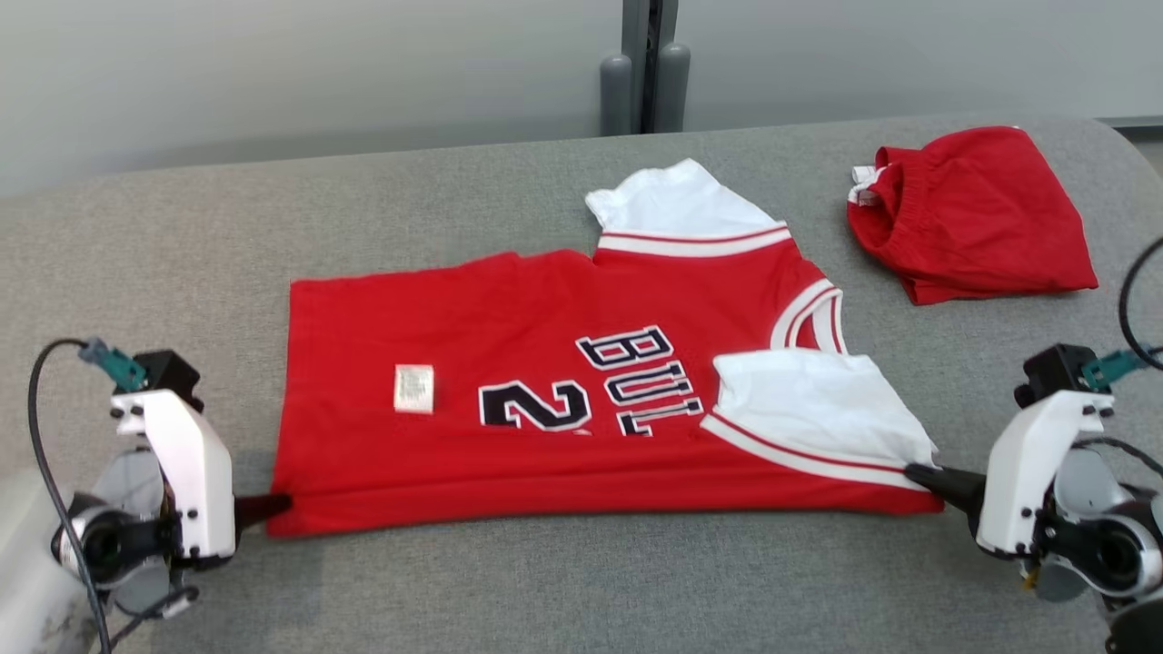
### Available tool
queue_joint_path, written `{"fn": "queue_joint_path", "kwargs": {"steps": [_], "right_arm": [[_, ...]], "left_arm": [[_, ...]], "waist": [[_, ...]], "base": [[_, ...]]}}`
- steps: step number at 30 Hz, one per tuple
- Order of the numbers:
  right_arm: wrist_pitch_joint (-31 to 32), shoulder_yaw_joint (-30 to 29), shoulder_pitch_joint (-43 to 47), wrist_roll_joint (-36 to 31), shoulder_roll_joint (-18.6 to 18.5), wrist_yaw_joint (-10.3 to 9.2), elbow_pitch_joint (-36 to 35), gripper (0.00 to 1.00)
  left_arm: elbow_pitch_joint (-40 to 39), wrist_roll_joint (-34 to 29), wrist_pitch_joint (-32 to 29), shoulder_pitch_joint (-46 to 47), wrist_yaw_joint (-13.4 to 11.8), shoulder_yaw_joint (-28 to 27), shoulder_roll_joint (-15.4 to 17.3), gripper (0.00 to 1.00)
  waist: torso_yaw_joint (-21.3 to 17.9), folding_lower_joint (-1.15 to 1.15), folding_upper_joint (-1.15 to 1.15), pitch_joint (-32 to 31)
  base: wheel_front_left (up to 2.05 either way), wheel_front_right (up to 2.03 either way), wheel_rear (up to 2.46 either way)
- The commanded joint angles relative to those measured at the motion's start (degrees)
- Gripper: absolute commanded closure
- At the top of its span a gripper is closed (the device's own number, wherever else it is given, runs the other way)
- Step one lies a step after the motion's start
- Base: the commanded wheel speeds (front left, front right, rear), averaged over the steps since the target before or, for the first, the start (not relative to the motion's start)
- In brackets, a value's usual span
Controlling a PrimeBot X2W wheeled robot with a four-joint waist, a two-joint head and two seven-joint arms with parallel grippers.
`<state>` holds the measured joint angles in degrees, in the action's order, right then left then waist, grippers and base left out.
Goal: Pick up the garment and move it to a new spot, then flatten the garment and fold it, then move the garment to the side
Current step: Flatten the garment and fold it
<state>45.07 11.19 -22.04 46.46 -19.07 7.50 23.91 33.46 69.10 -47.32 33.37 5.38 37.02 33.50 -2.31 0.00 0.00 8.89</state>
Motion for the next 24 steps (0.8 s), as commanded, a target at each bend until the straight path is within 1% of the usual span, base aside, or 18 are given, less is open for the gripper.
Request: {"fn": "queue_joint_path", "kwargs": {"steps": [1,7,10,11,16,21,24], "right_arm": [[-0.1,-1.4,2.2,0.0,-1.3,-0.01,-1.3,1.0],[0.3,-5.7,10.3,-0.8,-2.2,-0.02,-7.8,1.0],[0.9,-8.5,14.6,-2.1,-1.1,-0.02,-11.7,1.0],[1.7,-10.2,17.2,-3.0,-0.1,-0.02,-14.4,1.0],[4.2,-14.1,22.2,-5.5,3.0,-0.01,-19.9,1.0],[6.9,-16.3,24.2,-7.7,5.6,0.0,-23.5,1.0],[7.7,-16.8,24.5,-8.6,6.5,0.0,-24.4,1.0]], "left_arm": [[-1.4,0.6,0.6,-2.3,-0.6,-0.5,1.5,1.0],[-9.6,1.2,2.6,-9.5,-3.0,-1.1,4.4,1.0],[-14.4,1.3,3.5,-12.8,-4.5,-1.5,5.7,1.0],[-17.6,1.5,3.9,-15.0,-5.7,-1.5,6.4,1.0],[-24.1,2.0,4.5,-19.2,-8.6,-1.7,7.9,1.0],[-27.2,2.2,4.2,-21.2,-10.5,-1.7,8.7,1.0],[-28.0,2.3,4.0,-21.4,-11.0,-1.6,8.7,1.0]], "waist": [[0.4,0.0,0.0,-0.6],[1.1,0.0,0.0,-1.8],[1.5,0.0,0.0,-2.1],[1.8,0.0,0.0,-2.3],[2.0,0.0,0.0,-2.6],[1.9,0.0,0.0,-2.8],[1.8,0.0,0.0,-3.0]], "base": [[0.0,0.0,0.0],[0.0,0.0,0.0],[0.0,0.0,0.0],[0.0,0.0,0.0],[0.0,0.0,0.0],[0.0,0.0,0.0],[0.0,0.0,0.0]]}}
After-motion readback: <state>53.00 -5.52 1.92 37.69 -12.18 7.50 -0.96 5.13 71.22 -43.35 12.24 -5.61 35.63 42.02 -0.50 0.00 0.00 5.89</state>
